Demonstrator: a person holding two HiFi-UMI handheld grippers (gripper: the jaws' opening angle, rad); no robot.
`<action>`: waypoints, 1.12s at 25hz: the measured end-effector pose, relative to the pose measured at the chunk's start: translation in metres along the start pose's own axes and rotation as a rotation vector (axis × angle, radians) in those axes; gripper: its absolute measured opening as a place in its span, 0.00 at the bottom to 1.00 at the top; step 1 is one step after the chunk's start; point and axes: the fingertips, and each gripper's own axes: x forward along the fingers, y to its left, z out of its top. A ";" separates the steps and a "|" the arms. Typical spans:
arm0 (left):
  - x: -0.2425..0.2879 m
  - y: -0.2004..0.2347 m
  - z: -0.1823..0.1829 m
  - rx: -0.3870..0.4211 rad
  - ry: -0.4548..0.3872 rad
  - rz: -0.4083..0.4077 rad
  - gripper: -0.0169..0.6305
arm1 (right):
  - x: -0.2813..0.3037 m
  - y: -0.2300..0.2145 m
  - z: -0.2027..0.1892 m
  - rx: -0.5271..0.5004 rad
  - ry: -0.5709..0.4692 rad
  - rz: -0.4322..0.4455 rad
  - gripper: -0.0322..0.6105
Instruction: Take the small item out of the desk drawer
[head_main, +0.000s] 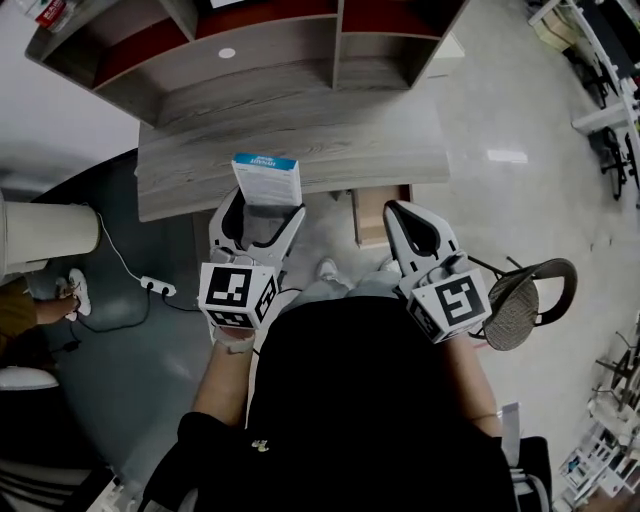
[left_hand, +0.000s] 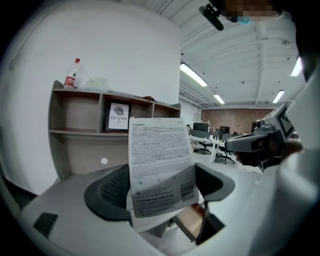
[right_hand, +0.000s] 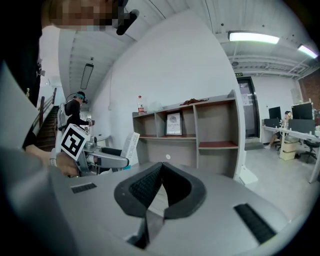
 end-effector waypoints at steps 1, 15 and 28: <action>-0.003 0.002 0.006 0.008 -0.017 0.007 0.67 | 0.001 0.001 0.006 -0.004 -0.014 0.001 0.04; -0.028 0.011 0.048 0.068 -0.156 0.046 0.67 | 0.003 0.019 0.042 -0.061 -0.102 0.038 0.04; -0.032 0.009 0.039 0.051 -0.143 0.032 0.67 | -0.005 0.018 0.038 -0.050 -0.099 -0.021 0.04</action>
